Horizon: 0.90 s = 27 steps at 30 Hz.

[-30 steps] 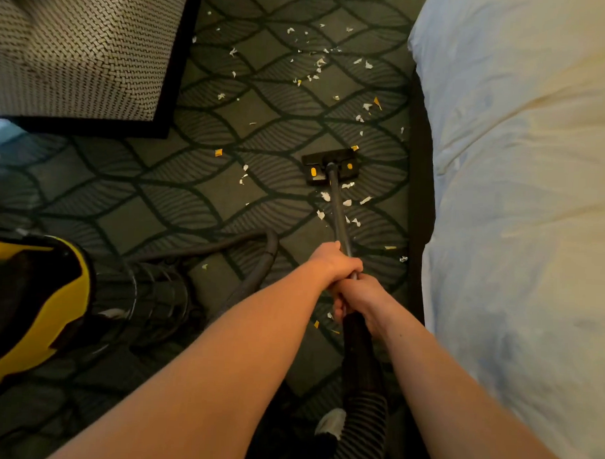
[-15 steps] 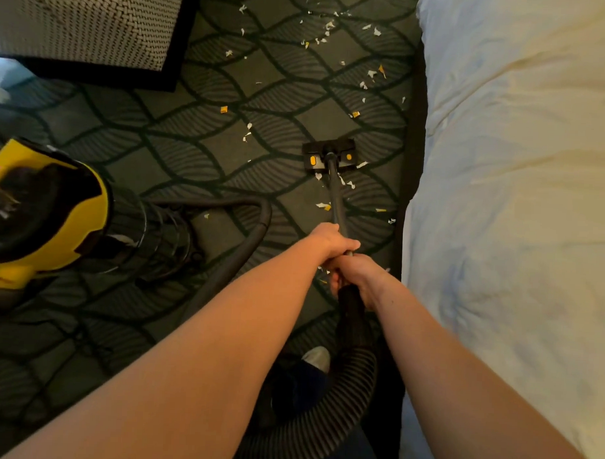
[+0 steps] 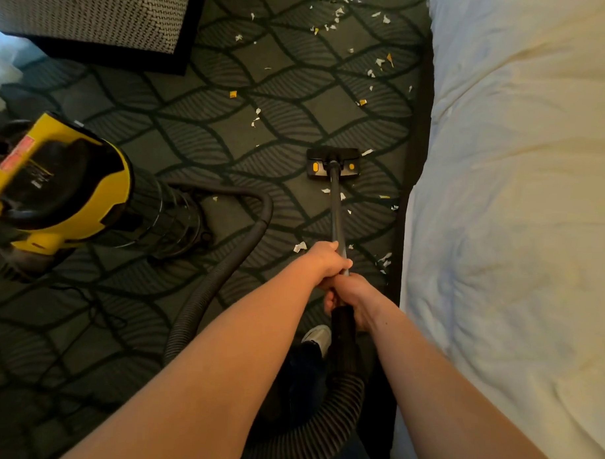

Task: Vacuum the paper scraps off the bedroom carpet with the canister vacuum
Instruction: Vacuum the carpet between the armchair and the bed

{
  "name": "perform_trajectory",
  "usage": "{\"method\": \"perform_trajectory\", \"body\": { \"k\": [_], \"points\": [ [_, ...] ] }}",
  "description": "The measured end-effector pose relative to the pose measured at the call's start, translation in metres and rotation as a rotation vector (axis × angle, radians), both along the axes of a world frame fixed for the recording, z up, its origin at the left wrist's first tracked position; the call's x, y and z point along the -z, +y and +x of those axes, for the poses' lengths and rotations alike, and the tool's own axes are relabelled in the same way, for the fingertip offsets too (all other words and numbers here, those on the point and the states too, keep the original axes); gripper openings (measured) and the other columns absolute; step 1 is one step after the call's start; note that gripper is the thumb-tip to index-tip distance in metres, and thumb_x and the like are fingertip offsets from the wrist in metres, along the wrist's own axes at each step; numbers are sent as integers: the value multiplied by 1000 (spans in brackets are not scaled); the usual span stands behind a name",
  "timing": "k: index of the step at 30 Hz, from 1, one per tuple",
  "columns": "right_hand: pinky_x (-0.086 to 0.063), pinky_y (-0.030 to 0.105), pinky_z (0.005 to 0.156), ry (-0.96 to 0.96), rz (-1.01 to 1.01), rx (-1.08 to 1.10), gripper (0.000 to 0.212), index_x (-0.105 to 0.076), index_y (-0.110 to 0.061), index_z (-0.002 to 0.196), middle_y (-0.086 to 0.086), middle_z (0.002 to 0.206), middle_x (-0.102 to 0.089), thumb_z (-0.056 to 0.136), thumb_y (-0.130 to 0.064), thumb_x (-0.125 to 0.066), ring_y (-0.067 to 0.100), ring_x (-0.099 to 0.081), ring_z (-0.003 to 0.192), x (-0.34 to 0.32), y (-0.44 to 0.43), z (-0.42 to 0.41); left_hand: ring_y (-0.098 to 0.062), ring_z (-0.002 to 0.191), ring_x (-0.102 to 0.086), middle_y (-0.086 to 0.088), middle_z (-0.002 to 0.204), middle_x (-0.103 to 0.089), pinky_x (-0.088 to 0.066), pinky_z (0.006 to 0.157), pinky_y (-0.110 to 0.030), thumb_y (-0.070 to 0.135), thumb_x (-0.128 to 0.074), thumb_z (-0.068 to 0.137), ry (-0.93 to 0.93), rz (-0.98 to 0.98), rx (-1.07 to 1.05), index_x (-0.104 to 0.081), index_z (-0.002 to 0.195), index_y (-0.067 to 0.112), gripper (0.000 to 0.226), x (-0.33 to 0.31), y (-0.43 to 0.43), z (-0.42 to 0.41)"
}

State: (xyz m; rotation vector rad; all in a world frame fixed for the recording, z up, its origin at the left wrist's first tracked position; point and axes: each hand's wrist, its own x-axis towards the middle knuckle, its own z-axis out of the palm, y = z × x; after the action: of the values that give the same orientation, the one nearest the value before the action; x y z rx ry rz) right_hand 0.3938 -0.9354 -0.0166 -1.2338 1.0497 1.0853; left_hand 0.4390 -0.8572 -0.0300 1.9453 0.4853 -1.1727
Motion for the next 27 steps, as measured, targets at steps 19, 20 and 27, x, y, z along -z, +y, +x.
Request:
{"method": "perform_trajectory", "body": {
  "k": [19, 20, 27],
  "points": [
    [-41, 22, 36, 17, 0, 97, 14, -58, -2, 99, 5, 54, -47, 98, -6, -44, 11, -44, 37, -25, 46, -100, -24, 125, -52, -6, 141, -50, -47, 103, -39, 17, -58, 93, 12, -11, -115, -39, 145, 18, 56, -18, 44, -104],
    [-40, 21, 36, 15, -4, 105, 13, -57, -2, 98, 5, 54, -47, 98, -5, -44, 10, -44, 35, -25, 49, -104, -24, 123, -54, -7, 140, -51, -48, 101, -39, 17, -58, 92, 17, -7, -110, -40, 144, 17, 55, -21, 45, -108],
    [-41, 19, 35, 31, 26, 136, 9, -54, -6, 95, 4, 56, -47, 96, -4, -45, 9, -43, 38, -30, 57, -126, -26, 111, -61, -8, 128, -58, -52, 72, -29, 15, -58, 93, 43, 3, -102, -46, 141, 17, 49, -36, 51, -128]
  ]
}}
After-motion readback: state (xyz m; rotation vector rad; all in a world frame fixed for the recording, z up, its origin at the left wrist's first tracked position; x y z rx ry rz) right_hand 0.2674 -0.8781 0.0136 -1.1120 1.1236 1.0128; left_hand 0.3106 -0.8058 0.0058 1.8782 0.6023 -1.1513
